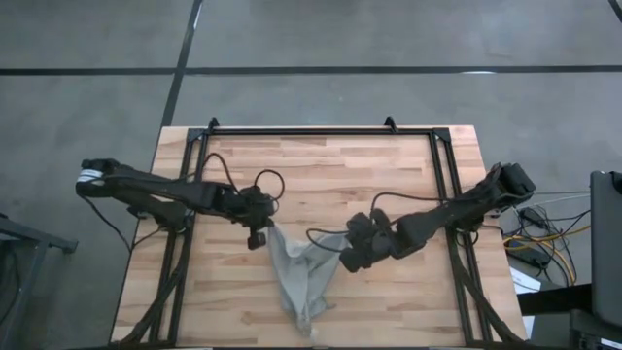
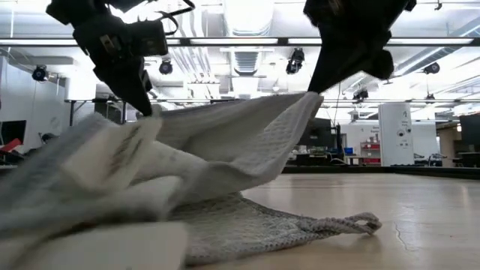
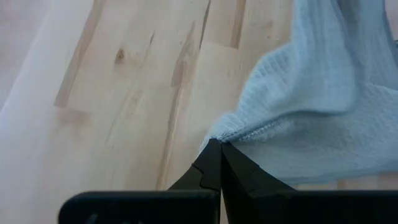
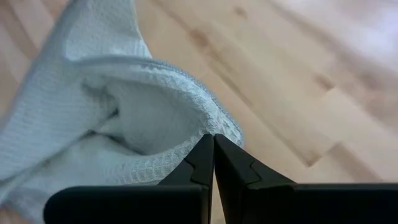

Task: Fold microfiber towels
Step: Prepare the microfiber cloth on the table

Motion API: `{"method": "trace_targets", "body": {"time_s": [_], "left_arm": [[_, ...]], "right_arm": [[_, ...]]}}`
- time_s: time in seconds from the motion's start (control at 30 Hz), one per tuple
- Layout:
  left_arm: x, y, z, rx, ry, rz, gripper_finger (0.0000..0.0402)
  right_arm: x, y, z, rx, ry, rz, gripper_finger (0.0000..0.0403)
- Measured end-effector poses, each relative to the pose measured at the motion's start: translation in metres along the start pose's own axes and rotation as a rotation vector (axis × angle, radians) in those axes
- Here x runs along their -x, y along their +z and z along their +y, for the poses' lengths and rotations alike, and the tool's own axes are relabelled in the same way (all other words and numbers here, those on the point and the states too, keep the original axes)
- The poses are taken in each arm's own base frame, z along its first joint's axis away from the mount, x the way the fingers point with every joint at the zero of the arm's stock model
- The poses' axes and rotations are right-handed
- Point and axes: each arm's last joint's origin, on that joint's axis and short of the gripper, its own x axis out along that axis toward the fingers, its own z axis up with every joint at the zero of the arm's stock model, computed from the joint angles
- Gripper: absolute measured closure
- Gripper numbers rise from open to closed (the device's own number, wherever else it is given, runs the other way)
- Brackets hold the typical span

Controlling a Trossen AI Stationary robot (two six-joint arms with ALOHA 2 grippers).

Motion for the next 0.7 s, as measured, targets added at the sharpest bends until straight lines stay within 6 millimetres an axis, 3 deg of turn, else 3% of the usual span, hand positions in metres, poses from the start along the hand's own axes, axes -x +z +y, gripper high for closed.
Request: {"method": "trace_targets", "body": {"time_s": [0.37,0.7], "left_arm": [[0.022,0.001,0.003,0.016,0.042,-0.080,0.0401],[0.057,0.025,-0.001,-0.019,0.036,-0.165,0.0401]], "right_arm": [[0.041,0.021,-0.021,-0.017,-0.045,-0.163,0.0395],[0.069,0.033,-0.035,0.022,-0.026,-0.243,0.0395]]}}
